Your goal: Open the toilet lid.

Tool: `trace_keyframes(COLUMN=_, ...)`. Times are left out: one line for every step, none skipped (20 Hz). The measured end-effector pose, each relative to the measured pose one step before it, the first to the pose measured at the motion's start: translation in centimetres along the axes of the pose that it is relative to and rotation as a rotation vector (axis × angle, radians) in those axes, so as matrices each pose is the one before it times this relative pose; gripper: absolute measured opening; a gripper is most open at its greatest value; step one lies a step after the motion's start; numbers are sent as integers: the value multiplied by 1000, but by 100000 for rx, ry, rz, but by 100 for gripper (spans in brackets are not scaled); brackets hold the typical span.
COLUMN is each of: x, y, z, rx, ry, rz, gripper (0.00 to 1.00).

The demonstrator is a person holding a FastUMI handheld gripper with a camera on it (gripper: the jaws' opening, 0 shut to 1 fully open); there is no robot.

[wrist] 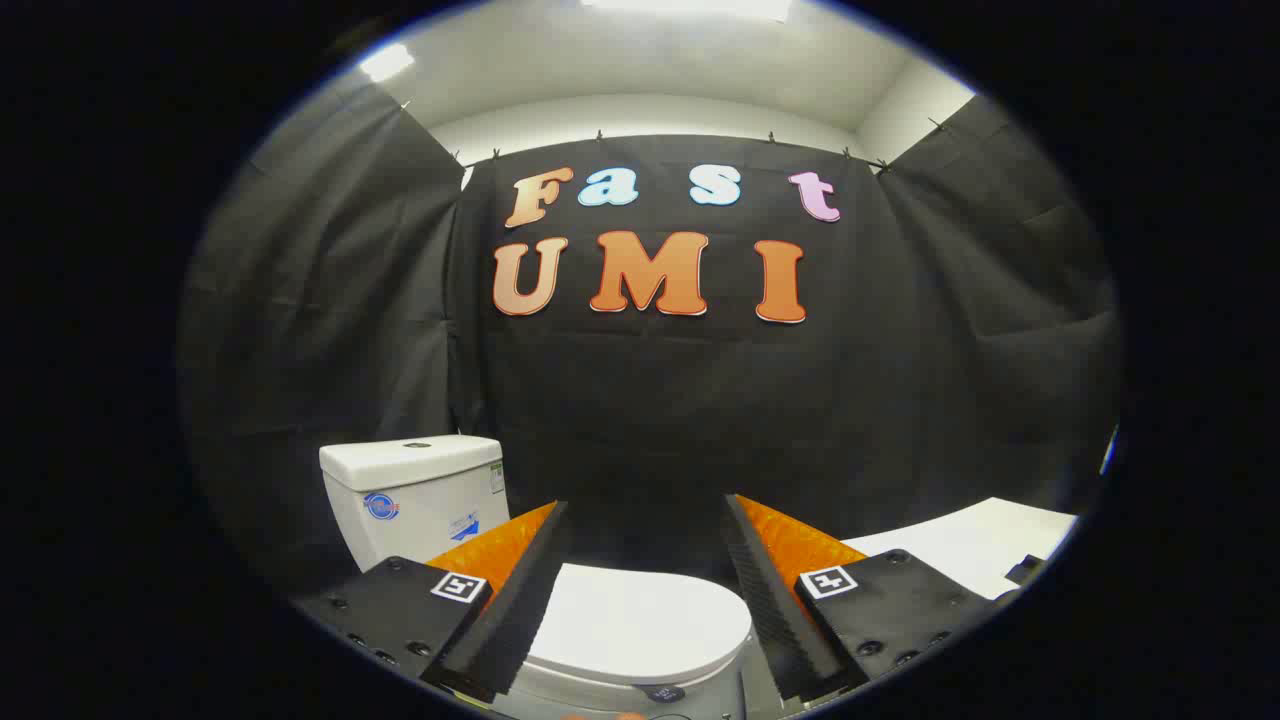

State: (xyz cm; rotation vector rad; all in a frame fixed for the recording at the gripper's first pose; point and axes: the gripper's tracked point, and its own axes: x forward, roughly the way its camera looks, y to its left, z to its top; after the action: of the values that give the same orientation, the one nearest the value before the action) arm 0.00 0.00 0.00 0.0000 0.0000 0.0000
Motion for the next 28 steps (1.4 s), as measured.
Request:
trace_keyframes(x=27, y=8, z=81, rx=-130, ry=-146, rz=214, gripper=98)
trace_keyframes(x=-33, y=-15, z=33, rx=611, ry=-184, rz=-217, gripper=98)
trace_keyframes(x=52, y=-58, z=-5, rx=846, ry=-275, rz=-300, gripper=98)
trace_keyframes(x=18, y=-13, z=-38, rx=676, ry=-294, rz=-257, gripper=98)
trace_keyframes(x=71, y=-9, z=-85, rx=835, ry=-155, rz=-439, gripper=98)
trace_keyframes(x=5, y=12, z=-122, rx=865, ry=-54, rz=-279, gripper=98)
trace_keyframes(x=32, y=111, z=-101, rx=429, ry=-5, rz=-103, gripper=98)
trace_keyframes(x=70, y=49, z=-43, rx=-178, ry=27, rz=-116, gripper=98)
trace_keyframes(x=79, y=120, z=-16, rx=-701, ry=34, rz=-17, gripper=98)
trace_keyframes(x=-87, y=54, z=-32, rx=-630, ry=101, rz=121, gripper=98)
trace_keyframes(x=15, y=86, z=-87, rx=-510, ry=75, rz=114, gripper=98)
trace_keyframes(x=67, y=83, z=27, rx=-365, ry=68, rz=-65, gripper=98)
trace_keyframes(x=38, y=-126, z=-124, rx=-113, ry=136, rz=-277, gripper=98)
trace_keyframes(x=32, y=-54, z=-43, rx=12, ry=180, rz=-372, gripper=98)
trace_keyframes(x=-67, y=-105, z=11, rx=39, ry=93, rz=-271, gripper=98)
trace_keyframes(x=-118, y=-126, z=54, rx=-55, ry=-86, rz=-355, gripper=98)
trace_keyframes(x=-74, y=-138, z=99, rx=-168, ry=-379, rz=-238, gripper=98)
trace_keyframes(x=30, y=-65, z=103, rx=-149, ry=-307, rz=-319, gripper=98)
trace_keyframes(x=88, y=-68, z=-3, rx=-59, ry=-145, rz=-335, gripper=98)
trace_keyframes(x=-111, y=-3, z=33, rx=59, ry=-77, rz=-15, gripper=98)
trace_keyframes(x=10, y=-10, z=-19, rx=1, ry=199, rz=88, gripper=98)
trace_keyframes(x=88, y=22, z=-189, rx=-238, ry=296, rz=61, gripper=98)
trace_keyframes(x=-55, y=-19, z=-60, rx=-343, ry=37, rz=-110, gripper=98)
trace_keyframes(x=6, y=-110, z=60, rx=-156, ry=-70, rz=-191, gripper=98)
trace_keyframes(x=-13, y=-71, z=41, rx=240, ry=-45, rz=-316, gripper=98)
trace_keyframes(x=17, y=-53, z=71, rx=249, ry=-251, rz=-199, gripper=98)
trace_keyframes(x=33, y=-13, z=4, rx=61, ry=-251, rz=-210, gripper=98)
trace_keyframes(x=61, y=-67, z=124, rx=86, ry=-298, rz=-200, gripper=98)
